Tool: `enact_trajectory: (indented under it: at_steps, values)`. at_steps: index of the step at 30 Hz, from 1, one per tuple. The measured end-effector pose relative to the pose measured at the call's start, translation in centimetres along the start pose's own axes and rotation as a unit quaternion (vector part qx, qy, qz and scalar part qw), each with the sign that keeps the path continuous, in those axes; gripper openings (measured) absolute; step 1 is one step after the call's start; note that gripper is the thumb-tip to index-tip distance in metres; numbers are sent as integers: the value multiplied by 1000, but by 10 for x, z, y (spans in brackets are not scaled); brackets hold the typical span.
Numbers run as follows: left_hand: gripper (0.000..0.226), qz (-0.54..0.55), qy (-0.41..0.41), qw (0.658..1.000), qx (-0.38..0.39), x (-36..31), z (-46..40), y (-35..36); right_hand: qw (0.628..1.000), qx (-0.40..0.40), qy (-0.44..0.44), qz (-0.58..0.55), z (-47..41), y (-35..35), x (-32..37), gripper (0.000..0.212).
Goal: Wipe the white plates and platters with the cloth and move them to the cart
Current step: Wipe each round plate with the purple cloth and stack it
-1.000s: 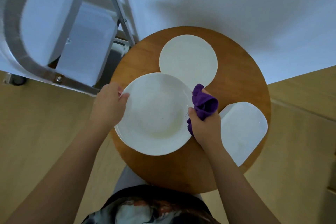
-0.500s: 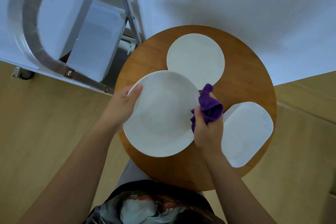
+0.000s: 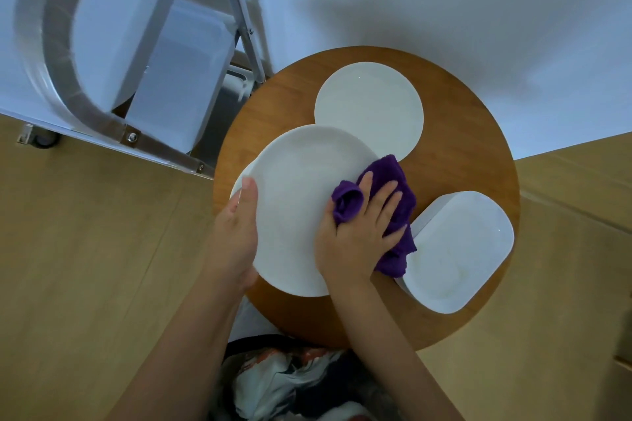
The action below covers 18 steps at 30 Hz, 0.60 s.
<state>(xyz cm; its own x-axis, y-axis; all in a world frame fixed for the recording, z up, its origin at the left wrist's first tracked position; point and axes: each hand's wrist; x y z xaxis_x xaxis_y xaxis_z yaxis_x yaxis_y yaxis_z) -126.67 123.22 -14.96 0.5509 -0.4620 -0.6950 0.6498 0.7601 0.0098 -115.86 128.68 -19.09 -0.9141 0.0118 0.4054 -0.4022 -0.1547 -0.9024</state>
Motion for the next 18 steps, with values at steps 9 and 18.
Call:
enact_trajectory:
  at_steps: [9,18]
  values:
    - [61,28,34,999,7,-11,7,12,955,64,-198,-209,-3,-19,55,58]
    - [48,125,-24,992,-19,-24,-8,-1,852,332,-280,-292,22,-44,12,49]
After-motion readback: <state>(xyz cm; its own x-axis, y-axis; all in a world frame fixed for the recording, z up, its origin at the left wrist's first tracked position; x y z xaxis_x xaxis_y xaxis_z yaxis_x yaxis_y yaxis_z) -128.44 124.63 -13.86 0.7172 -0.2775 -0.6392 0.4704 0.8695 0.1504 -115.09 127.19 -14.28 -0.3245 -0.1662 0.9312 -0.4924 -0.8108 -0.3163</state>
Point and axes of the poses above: each hand's wrist, its own z-axis away from the middle knuckle, its own y-axis out of the palm, x = y × z, and after that the axes turned 4 degrees about -x, right-handed
